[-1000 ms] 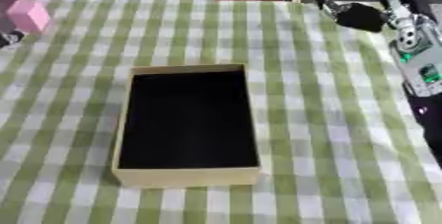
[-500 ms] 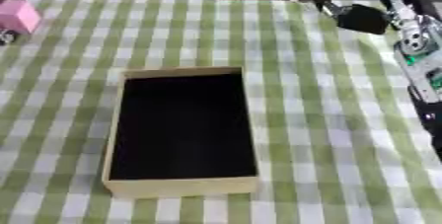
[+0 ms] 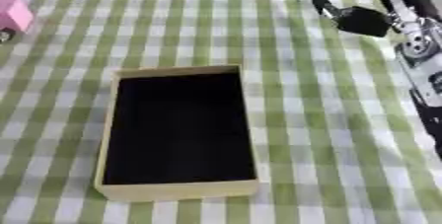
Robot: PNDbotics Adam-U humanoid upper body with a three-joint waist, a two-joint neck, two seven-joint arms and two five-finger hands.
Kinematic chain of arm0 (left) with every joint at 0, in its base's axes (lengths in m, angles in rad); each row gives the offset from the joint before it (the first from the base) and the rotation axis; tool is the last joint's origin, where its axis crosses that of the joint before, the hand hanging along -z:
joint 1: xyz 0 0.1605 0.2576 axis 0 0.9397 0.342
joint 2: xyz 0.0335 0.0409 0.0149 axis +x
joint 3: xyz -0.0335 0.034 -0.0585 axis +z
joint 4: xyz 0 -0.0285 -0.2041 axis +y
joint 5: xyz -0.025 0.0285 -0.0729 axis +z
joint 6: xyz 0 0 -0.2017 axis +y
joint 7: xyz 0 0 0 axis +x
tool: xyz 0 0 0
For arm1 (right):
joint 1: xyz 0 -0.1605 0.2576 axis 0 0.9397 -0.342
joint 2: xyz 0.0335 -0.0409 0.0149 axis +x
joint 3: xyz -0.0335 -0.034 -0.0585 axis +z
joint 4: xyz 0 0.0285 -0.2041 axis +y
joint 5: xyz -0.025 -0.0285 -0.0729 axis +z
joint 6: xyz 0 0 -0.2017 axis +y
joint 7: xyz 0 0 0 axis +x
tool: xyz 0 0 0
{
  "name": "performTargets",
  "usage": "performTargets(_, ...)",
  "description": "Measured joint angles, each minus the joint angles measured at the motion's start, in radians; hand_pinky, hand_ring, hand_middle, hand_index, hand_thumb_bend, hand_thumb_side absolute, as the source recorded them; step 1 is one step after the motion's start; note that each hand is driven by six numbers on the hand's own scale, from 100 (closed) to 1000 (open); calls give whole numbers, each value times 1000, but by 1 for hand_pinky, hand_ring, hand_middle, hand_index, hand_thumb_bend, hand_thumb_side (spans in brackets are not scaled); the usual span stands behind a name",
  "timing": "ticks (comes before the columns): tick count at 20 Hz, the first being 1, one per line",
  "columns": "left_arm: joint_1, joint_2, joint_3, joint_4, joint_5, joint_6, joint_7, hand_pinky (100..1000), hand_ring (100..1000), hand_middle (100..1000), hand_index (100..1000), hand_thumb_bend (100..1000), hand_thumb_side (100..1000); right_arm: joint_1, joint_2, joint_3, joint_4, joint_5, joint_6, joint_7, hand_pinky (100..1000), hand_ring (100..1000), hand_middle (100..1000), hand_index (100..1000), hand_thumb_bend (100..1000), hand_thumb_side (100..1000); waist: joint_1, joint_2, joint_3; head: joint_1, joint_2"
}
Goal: Pick up objects on the table and place them in the box.
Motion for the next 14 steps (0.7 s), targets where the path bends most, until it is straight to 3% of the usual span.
performTargets(14,-2,0,0,-6,-4,-1,-36,821,805,801,860,510,134,0,0,0,-7,0,0,1,746,860,862,928,453,563,4,3,-7,-4,-1)
